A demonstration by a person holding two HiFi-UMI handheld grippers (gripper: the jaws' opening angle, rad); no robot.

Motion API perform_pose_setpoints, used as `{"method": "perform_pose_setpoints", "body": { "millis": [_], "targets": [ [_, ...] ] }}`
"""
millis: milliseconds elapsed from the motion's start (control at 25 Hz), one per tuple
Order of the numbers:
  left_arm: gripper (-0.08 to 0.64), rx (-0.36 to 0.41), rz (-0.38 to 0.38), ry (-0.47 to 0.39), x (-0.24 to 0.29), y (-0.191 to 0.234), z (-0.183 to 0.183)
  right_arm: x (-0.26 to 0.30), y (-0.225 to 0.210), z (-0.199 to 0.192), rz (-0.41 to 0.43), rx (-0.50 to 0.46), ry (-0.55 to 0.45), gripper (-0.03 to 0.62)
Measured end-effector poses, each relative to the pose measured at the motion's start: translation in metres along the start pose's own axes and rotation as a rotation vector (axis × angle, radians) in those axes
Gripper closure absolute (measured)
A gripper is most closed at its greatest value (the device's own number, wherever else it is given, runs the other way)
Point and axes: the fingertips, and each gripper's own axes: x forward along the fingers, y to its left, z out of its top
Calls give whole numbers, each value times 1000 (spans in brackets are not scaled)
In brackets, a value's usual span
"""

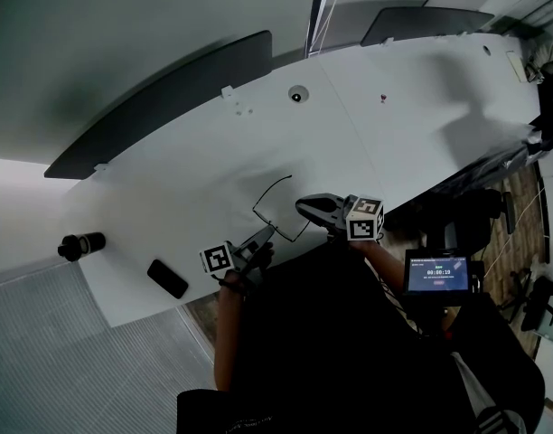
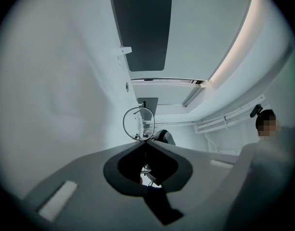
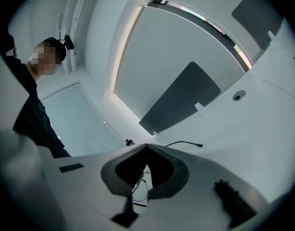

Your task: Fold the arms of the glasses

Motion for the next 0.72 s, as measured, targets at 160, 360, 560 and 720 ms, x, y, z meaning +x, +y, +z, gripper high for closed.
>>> {"method": "perform_pose_setpoints", "body": {
  "millis": [160,360,560,720],
  "targets": [
    [548,5,-1,6,1,2,1,2,1,2,-5,-18,8,584],
    [548,10,-5,12,2,1,0,2,0,1,-18,-31,13,584],
    [548,13,4,9,1,2,1,3,3,4,-12,-29,9,584],
    [548,4,-3,8,4,0,0,4,4,4,-9,-36,10,584]
  ]
}}
